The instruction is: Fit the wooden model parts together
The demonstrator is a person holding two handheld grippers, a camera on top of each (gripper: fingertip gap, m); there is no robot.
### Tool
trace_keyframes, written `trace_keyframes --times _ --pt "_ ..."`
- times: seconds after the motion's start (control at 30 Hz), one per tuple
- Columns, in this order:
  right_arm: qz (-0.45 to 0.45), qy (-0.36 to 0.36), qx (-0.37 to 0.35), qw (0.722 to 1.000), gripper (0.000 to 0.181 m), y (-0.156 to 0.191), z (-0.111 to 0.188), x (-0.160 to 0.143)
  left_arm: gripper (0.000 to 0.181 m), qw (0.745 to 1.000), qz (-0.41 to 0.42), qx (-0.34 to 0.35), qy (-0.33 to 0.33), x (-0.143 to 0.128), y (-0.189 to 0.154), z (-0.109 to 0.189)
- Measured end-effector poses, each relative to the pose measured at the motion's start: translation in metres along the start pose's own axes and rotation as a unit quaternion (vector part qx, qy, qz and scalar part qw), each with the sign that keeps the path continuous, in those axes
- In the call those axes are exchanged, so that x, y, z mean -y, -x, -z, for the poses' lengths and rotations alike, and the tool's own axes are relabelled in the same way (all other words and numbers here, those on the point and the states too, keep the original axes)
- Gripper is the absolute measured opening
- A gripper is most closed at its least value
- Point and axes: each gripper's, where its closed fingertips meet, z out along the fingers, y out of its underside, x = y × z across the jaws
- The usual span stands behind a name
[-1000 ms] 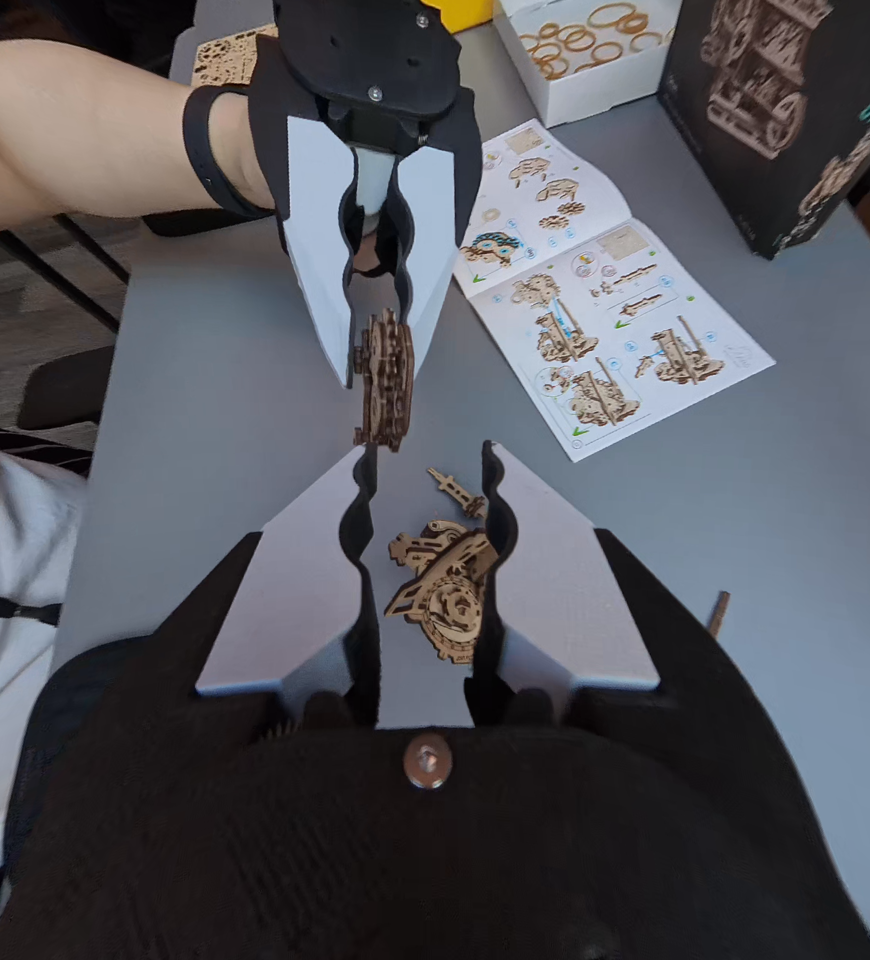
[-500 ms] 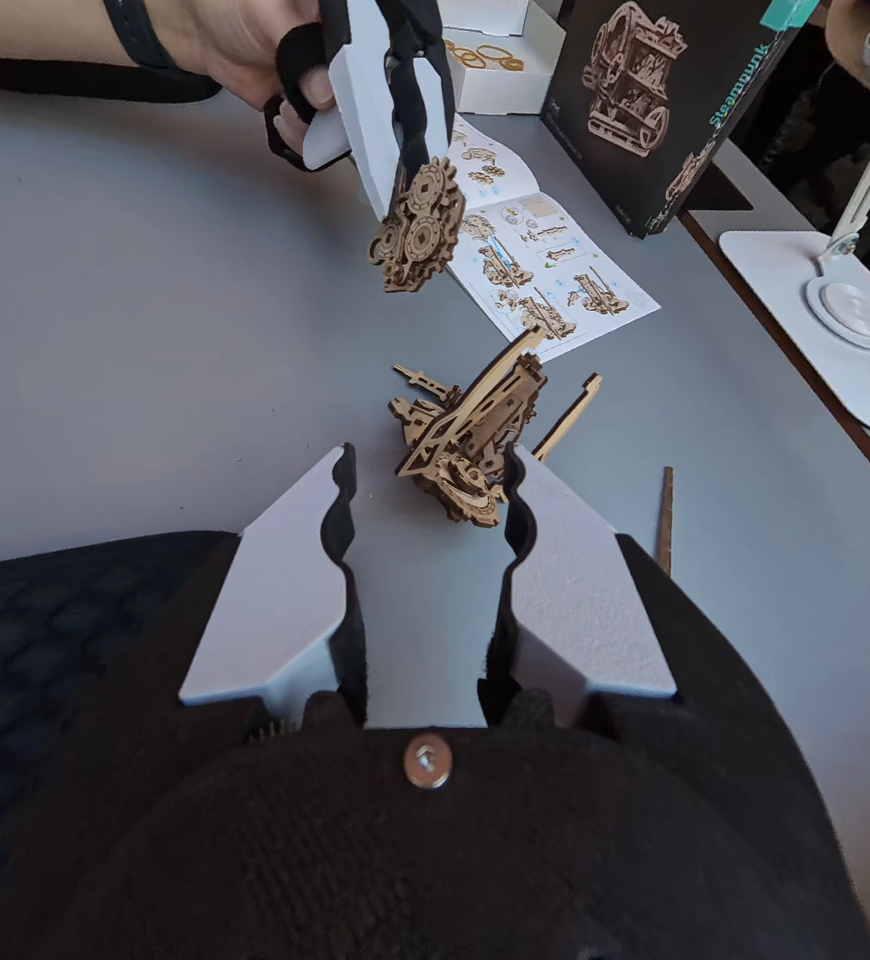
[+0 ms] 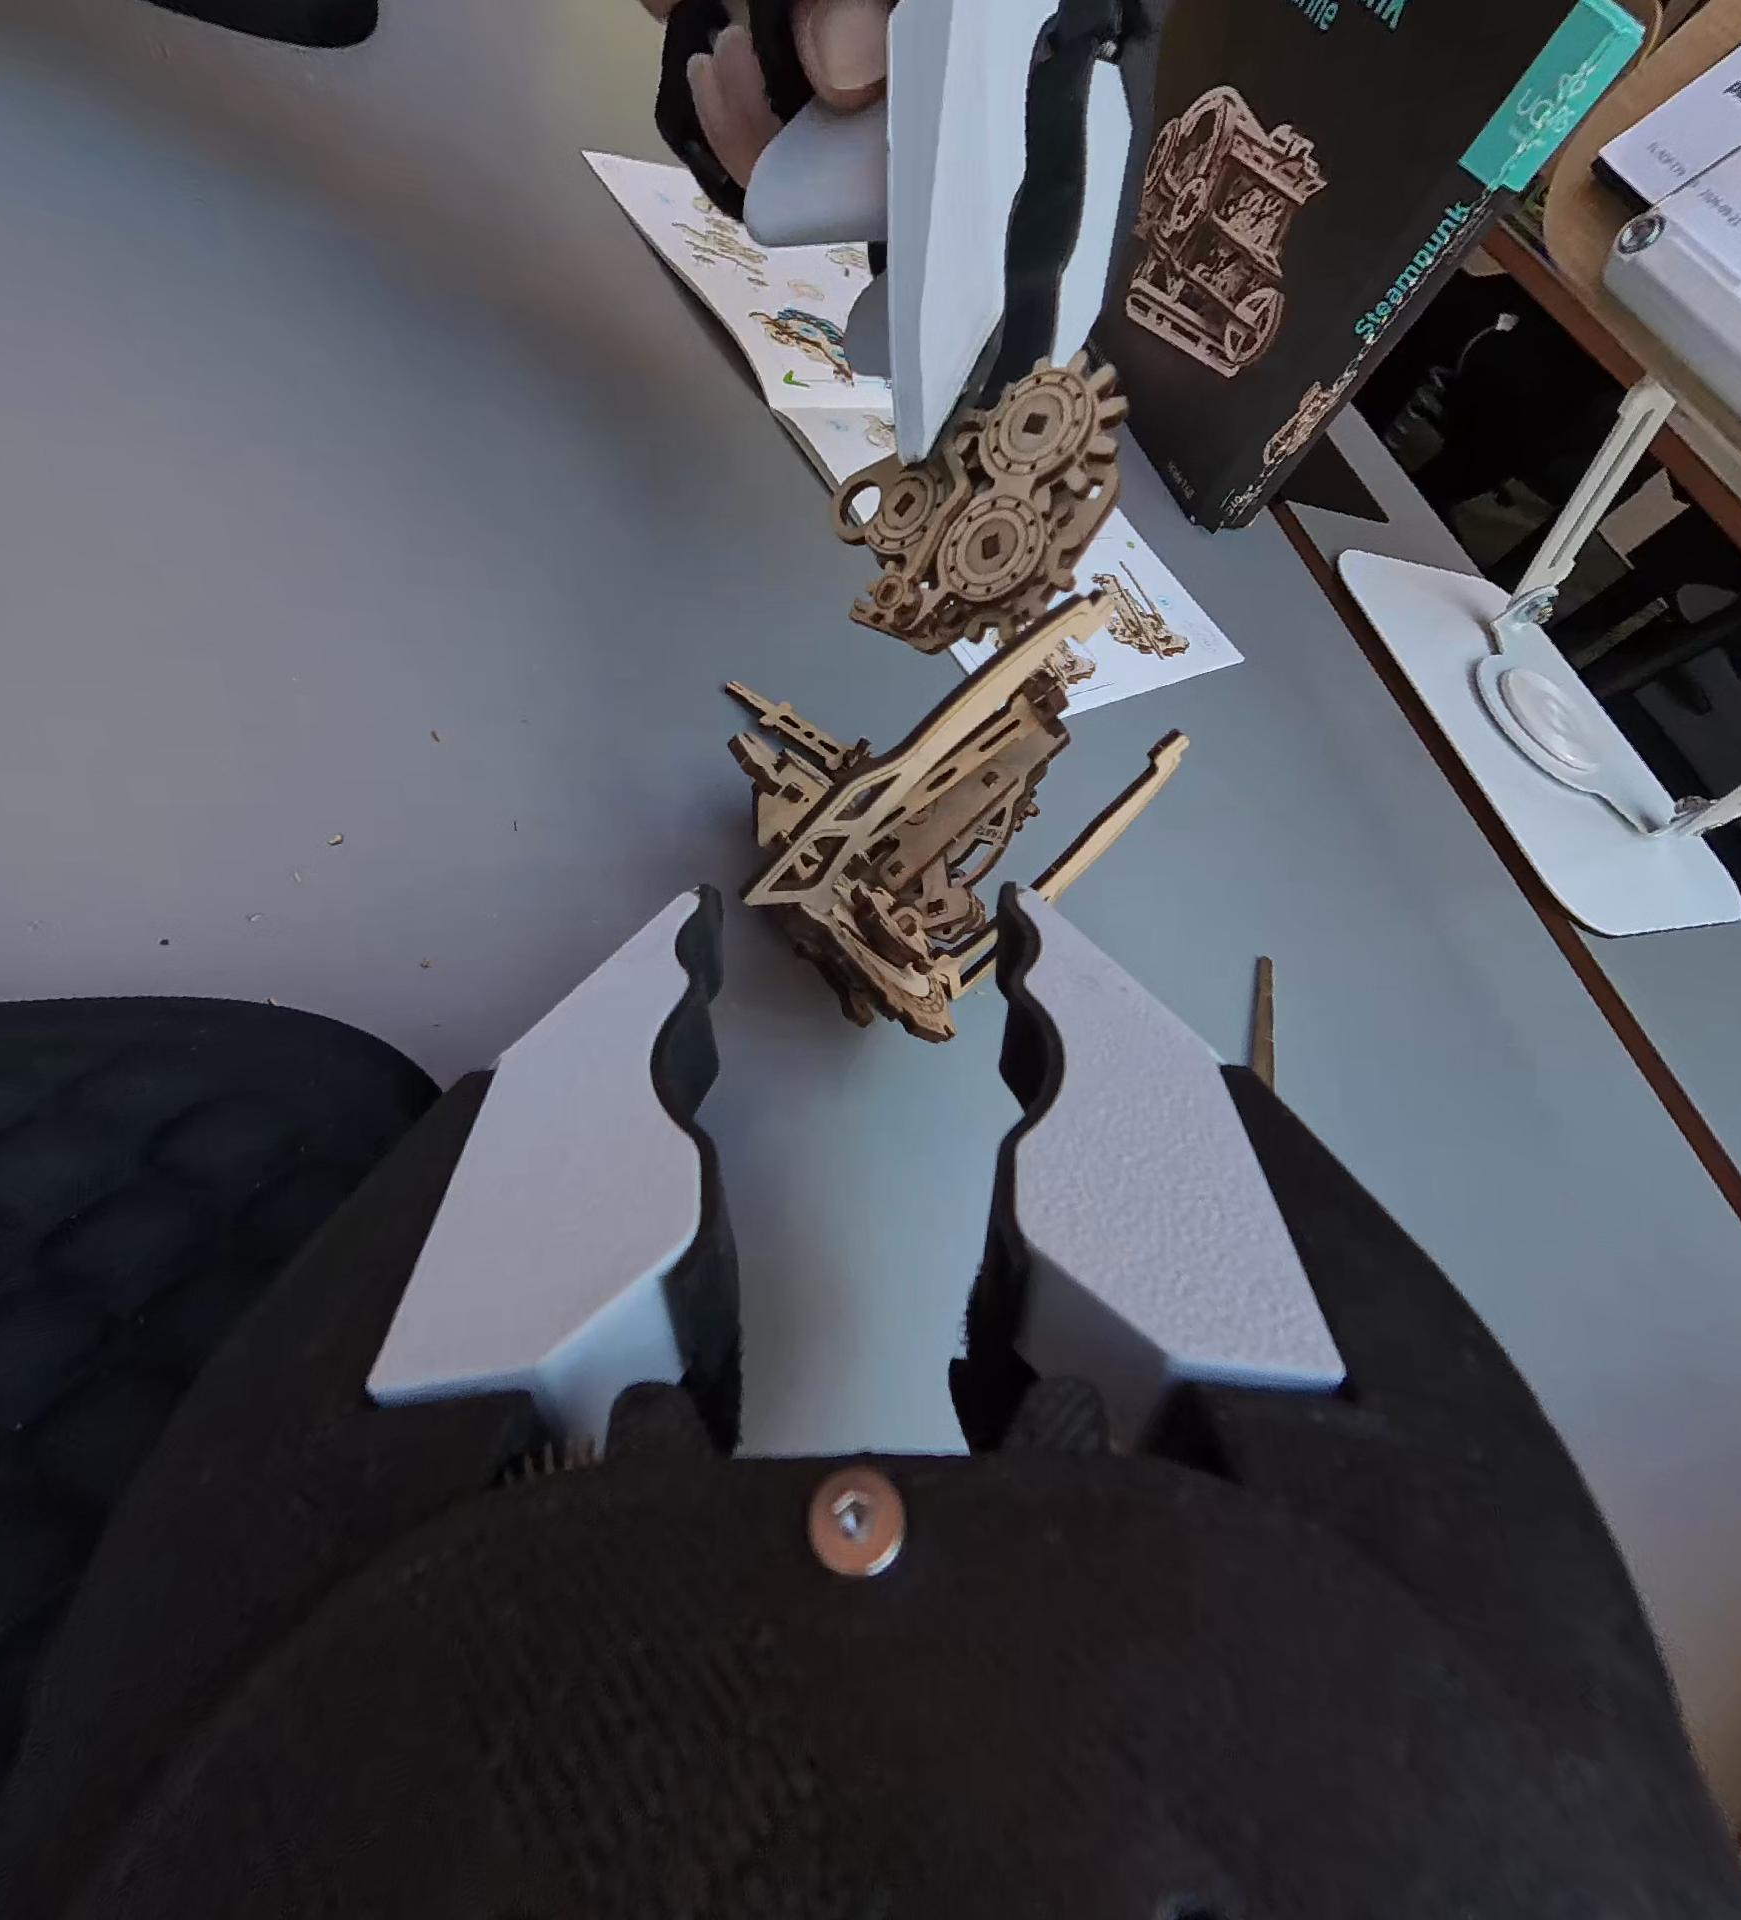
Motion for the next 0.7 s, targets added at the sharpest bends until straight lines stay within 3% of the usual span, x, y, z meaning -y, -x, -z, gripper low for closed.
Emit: trace_keyframes --times 0.2,0.7 --pt "-0.038 -0.025 0.021 0.999 0.052 0.001 0.001 0.002 0.018 0.998 0.001 -0.002 0.067 0.0 -0.001 -0.012" --pt "-0.033 -0.032 0.037 0.998 0.051 0.008 -0.006 0.005 0.018 0.994 -0.003 -0.03 0.109 0.003 0.006 -0.02"
